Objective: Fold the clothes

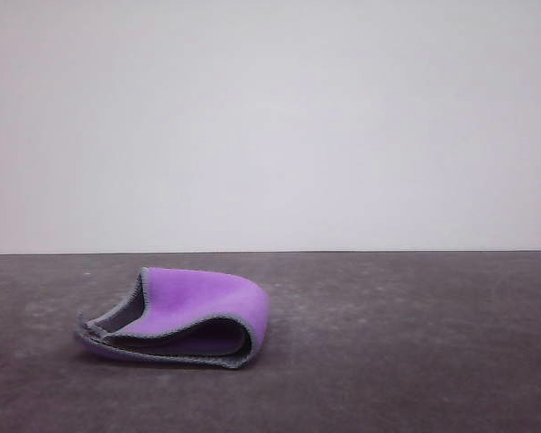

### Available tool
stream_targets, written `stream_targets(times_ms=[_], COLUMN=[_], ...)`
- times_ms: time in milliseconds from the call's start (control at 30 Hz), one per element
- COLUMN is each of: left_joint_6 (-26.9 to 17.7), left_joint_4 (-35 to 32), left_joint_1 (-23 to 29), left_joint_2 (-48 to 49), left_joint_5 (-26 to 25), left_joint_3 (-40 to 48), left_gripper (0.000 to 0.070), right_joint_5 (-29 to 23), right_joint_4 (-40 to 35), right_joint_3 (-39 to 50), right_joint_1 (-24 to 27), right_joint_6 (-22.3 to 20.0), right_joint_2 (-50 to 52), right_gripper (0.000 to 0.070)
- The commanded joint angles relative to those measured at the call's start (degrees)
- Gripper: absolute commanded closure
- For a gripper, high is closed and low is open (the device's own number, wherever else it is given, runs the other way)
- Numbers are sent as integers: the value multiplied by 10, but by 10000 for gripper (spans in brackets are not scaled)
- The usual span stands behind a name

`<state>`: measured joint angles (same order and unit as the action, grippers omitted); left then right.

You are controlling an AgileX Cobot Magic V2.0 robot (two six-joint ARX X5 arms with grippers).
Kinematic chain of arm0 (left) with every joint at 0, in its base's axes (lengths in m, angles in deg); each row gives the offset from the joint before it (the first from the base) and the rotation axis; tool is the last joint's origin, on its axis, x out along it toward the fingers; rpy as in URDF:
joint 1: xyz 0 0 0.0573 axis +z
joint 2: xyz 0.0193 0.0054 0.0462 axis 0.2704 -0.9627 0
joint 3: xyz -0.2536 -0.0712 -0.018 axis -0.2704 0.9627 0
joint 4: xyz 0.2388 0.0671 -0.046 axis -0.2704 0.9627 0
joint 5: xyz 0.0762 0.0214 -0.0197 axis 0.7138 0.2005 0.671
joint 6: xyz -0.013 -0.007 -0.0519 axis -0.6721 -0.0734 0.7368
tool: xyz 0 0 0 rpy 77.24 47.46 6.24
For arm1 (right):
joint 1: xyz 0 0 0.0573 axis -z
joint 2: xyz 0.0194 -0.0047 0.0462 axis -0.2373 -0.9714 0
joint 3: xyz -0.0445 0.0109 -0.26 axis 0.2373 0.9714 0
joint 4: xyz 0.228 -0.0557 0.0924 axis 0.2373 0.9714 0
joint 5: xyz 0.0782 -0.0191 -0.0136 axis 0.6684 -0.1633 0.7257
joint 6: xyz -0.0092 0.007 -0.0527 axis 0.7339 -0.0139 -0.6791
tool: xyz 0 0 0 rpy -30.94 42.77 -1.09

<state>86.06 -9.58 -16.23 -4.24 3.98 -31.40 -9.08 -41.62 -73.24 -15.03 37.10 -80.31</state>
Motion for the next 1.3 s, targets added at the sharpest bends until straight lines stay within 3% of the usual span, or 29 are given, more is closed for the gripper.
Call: stream_targets(times_ms=[0, 1267], left_joint_6=[4, 4], left_joint_4=[12, 12], left_joint_1=[0, 0], left_joint_2=[0, 0], left_joint_5=[0, 0], left_joint_3=[7, 7], left_gripper=[684, 684], right_joint_5=[-2, -2], right_joint_4=[-7, -7], right_joint_3=[3, 3], right_joint_1=[1, 1], right_joint_6=[10, 10], right_joint_2=[1, 1], right_gripper=[693, 693])
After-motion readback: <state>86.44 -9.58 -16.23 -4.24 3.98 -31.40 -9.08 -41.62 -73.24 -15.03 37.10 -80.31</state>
